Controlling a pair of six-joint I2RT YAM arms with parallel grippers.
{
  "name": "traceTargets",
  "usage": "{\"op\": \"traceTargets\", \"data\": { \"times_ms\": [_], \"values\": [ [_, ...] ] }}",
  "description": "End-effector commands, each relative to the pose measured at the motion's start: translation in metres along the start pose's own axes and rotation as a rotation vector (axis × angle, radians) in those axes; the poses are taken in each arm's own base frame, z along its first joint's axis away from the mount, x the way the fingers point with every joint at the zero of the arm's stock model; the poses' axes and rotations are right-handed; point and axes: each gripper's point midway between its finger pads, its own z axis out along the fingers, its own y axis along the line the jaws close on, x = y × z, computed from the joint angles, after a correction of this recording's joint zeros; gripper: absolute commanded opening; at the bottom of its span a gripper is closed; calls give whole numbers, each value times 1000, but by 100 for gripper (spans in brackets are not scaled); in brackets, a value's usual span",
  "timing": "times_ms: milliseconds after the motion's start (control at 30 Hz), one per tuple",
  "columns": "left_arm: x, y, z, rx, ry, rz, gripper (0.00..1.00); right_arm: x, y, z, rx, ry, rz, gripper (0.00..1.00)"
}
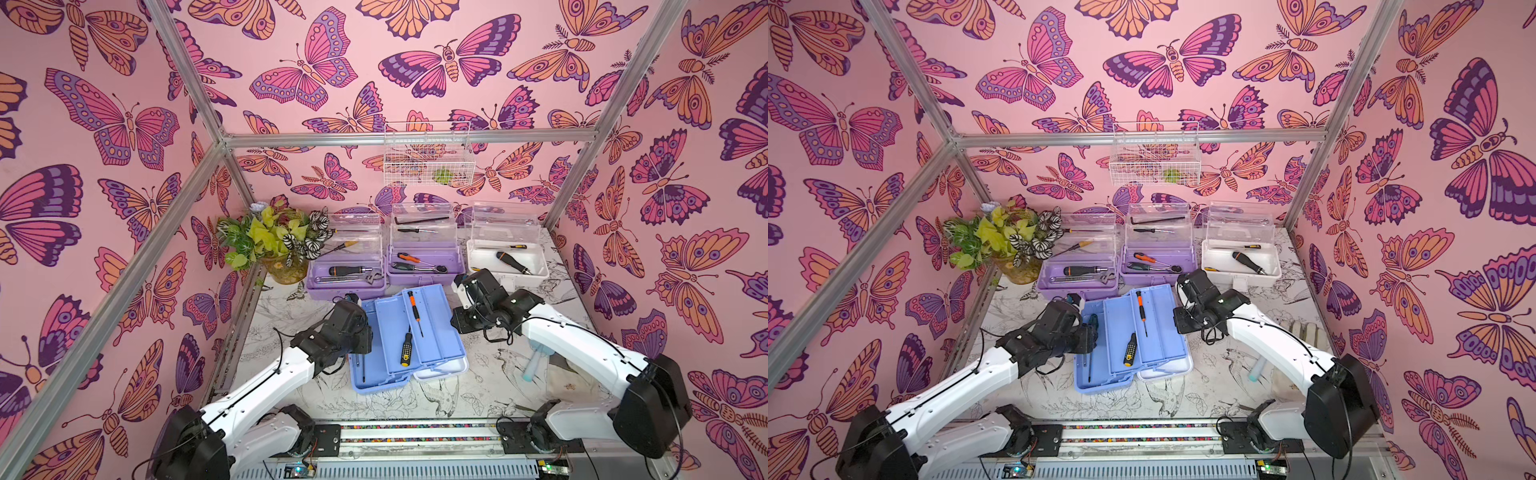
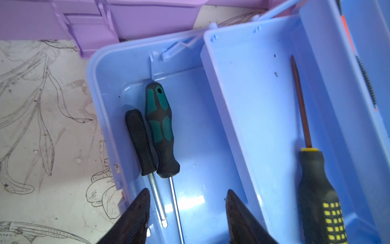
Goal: Close toolboxes
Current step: Adjust the toolbox at the center of the board.
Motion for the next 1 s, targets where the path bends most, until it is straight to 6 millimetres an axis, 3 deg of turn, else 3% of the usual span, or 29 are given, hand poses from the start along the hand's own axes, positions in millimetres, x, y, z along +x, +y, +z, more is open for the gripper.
{"op": "traceTargets", "data": {
  "times_ms": [0, 100, 267, 433, 633, 700, 767, 800, 967],
  "values": [
    [17, 3, 1, -44, 60, 11, 55, -5, 8, -4, -19, 8, -26, 18],
    [27, -9, -3, -14, 99, 35, 54, -4, 9, -2, -19, 30, -58, 7],
    [40, -36, -16, 81, 150, 64, 53, -9, 10, -2, -8, 50, -162, 0],
    [17, -43, -45, 102, 68, 99, 58, -21, -6, -5, 99, 60, -388, 0],
    [-23, -31, -64, 6, -65, 171, 67, -58, -18, -33, 97, -63, -321, 0],
    [-36, -28, -61, -5, -80, 168, 68, -63, -19, -44, 107, -96, -281, 8],
    [-49, -28, -52, 23, -88, 151, 68, -60, -16, -54, 92, -106, -233, 34],
    [-54, -27, -48, 35, -89, 140, 69, -57, -17, -59, 93, -103, -206, 40],
    [-78, -7, -17, 46, -83, 49, 63, -21, -35, -81, 150, -59, 11, 40]
  ]
}}
